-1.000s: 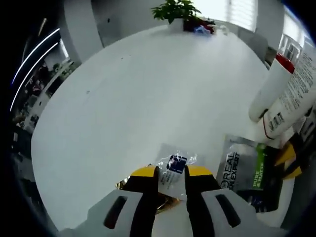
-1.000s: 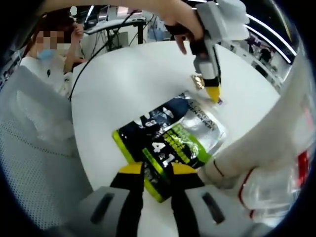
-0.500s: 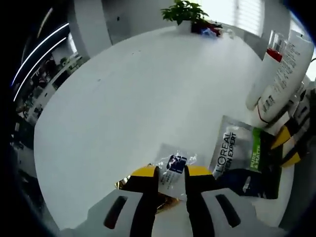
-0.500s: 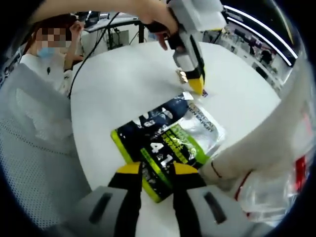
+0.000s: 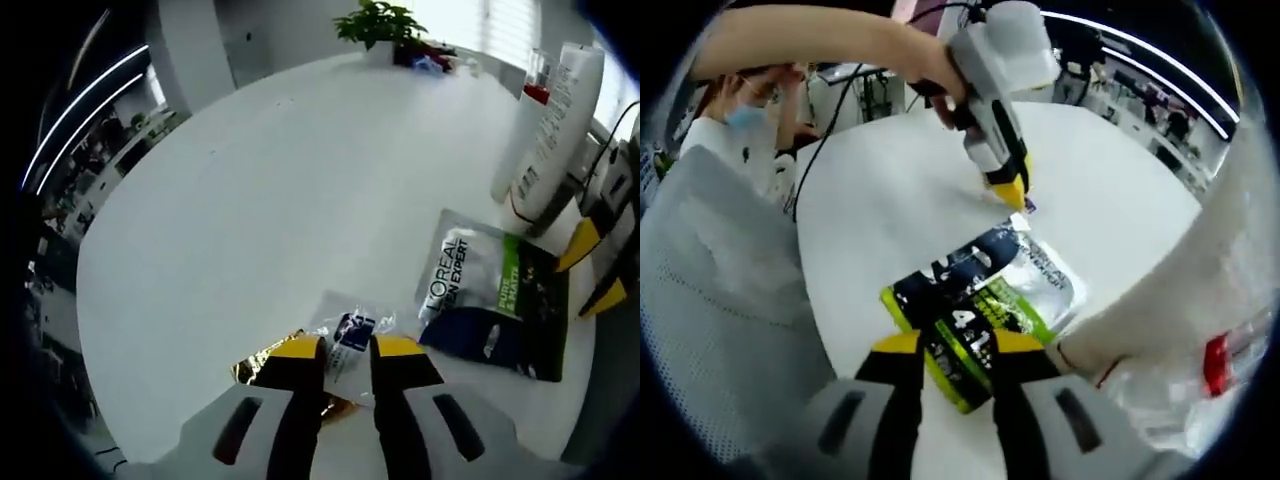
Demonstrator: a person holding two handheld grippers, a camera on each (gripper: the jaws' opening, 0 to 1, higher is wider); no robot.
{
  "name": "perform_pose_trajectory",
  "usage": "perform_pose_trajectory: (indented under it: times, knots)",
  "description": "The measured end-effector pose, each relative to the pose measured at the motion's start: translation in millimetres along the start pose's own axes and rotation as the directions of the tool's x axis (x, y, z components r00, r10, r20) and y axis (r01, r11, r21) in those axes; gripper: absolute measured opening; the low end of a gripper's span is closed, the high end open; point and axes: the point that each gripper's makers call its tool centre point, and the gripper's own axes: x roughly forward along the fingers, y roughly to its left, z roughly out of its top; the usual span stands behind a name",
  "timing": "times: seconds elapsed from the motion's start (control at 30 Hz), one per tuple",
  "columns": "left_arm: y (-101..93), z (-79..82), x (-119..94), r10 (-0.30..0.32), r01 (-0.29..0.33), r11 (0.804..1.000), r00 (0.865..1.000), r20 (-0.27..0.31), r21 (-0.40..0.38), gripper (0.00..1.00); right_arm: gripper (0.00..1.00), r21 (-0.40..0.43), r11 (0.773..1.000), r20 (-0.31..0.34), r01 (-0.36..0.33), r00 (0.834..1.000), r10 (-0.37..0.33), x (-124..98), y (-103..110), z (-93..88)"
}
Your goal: Arrange the skincare products in the storage area until every visible bottle or jar stands upright without overlapping.
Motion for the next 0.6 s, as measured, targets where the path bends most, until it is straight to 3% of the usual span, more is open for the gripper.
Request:
perform_pose_trajectory:
  times: [0.6]
  knots:
    - [-1.1, -16.9, -10.7, 0.03, -0.029, 0.999, 0.999, -0.013, 0.022, 0.12, 0.29, 0.072, 0.997, 0.165, 0.02, 0.986, -0.032, -56.6, -2.0, 32.2]
